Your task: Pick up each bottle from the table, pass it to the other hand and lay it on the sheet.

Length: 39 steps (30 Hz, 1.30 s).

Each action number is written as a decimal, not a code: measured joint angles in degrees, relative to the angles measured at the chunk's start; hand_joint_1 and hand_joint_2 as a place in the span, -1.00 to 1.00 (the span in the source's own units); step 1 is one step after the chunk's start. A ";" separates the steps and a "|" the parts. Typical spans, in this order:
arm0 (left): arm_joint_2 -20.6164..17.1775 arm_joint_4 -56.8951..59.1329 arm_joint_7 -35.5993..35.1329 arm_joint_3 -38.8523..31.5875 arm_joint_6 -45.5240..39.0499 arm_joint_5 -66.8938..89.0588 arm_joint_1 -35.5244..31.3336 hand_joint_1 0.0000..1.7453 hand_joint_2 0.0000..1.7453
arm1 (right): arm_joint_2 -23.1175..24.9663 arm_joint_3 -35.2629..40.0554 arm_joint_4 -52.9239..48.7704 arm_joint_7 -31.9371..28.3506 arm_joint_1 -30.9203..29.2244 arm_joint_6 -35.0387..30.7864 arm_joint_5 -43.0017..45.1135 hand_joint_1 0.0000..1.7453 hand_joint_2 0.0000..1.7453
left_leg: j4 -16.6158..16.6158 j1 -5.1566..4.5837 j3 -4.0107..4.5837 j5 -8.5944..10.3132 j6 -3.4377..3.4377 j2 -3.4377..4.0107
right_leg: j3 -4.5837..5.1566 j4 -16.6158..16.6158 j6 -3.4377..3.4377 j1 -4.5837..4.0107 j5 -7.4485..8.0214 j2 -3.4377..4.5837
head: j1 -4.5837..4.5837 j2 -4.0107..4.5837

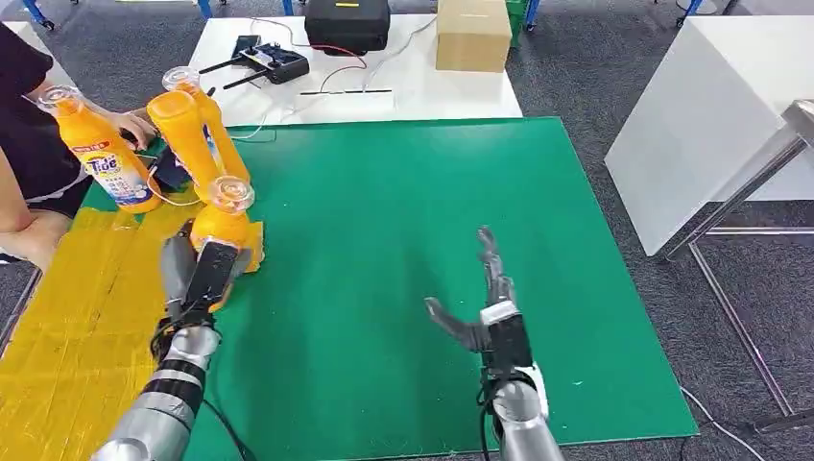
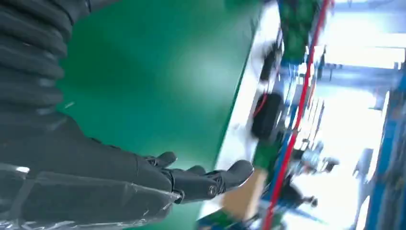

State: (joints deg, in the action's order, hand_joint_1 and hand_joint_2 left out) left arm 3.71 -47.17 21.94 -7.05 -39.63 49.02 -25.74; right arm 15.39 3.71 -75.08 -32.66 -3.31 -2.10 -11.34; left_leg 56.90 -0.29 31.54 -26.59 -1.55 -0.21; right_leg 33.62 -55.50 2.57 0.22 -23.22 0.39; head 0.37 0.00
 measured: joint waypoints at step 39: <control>0.90 6.32 9.38 -9.55 -0.50 17.90 1.85 -1.00 1.00 | -4.83 -5.98 -10.01 -2.97 5.55 14.31 3.56 -1.00 1.00 | 0.00 -0.14 0.05 0.00 0.03 -0.06 | 0.12 -0.08 -0.03 0.16 -0.01 -0.01 | 0.02 0.00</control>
State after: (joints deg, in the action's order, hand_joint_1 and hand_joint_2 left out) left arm 4.61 -40.85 31.33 -16.59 -40.13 66.92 -23.90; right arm 10.56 -2.27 -85.09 -35.63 2.23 12.22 -7.78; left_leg 56.91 -0.44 31.59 -26.58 -1.52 -0.26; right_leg 33.75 -55.58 2.54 0.38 -23.23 0.38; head 0.39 0.00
